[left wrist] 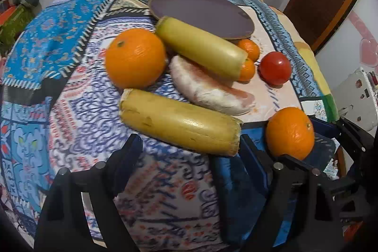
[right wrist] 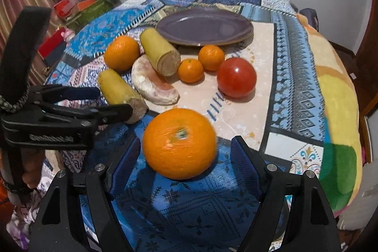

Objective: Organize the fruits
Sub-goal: 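Move the right tool toward the large orange while the left tool approaches the yellow cylinder, then close the right tool on the large orange while the left tool grips the yellow cylinder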

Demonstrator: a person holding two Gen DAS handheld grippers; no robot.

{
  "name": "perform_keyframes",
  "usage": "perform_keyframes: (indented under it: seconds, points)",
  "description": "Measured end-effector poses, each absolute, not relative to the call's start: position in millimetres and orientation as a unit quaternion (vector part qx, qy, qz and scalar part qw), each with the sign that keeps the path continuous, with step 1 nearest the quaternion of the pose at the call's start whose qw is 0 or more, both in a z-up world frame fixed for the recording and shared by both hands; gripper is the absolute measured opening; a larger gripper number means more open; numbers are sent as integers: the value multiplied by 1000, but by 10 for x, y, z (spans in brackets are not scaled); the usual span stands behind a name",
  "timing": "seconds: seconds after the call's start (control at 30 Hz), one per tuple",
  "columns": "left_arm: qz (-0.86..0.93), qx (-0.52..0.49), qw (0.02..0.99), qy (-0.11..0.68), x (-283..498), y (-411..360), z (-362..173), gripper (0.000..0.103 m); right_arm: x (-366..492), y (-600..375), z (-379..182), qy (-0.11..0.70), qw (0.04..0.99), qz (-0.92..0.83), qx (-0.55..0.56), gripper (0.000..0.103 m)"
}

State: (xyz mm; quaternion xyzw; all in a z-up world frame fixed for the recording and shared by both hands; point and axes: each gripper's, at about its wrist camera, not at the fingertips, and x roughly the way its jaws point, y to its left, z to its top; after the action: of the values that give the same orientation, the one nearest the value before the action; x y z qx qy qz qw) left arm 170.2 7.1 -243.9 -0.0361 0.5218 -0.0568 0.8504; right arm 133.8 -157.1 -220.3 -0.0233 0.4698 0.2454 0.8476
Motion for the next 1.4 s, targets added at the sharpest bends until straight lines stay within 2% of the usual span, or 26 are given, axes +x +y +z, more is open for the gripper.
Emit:
perform_keyframes:
  seconds: [0.07,0.2,0.37,0.53,0.77,0.8,0.87,0.93,1.3,1.4]
  points:
    - [-49,-32,852,520,1644,148,-2424,84,1340,-1540,-2235,474,845,247,-27,76]
    - [-17,-29,855,518,1501,376,-2388,84,1361,-1562,-2229,470,846,250,-22,65]
    - [6,-44,859,510,1382,658,-2319,79,1362,-1590,-2223,467,851,241,-17,65]
    - [-8,-59,871,488,1352,660,-2146,79,1377,-1678,-2170,459,859,225,-8,64]
    - [8,-83,863,498,1730,657,-2227,79,1391,-1769,-1981,429,879,208,-8,64]
    - [15,-86,861,500,1776,661,-2257,78,1397,-1784,-1951,424,882,206,-7,64]
    - [30,-97,858,504,1867,699,-2325,66,1407,-1808,-1907,418,885,204,-3,64]
    - [30,-108,851,513,1946,723,-2397,59,1414,-1835,-1879,413,888,203,2,64]
    - [22,-151,839,522,2057,839,-2543,55,1465,-1873,-1904,418,885,205,21,64]
    - [16,-145,840,523,2007,829,-2521,51,1455,-1867,-1874,415,886,205,19,64]
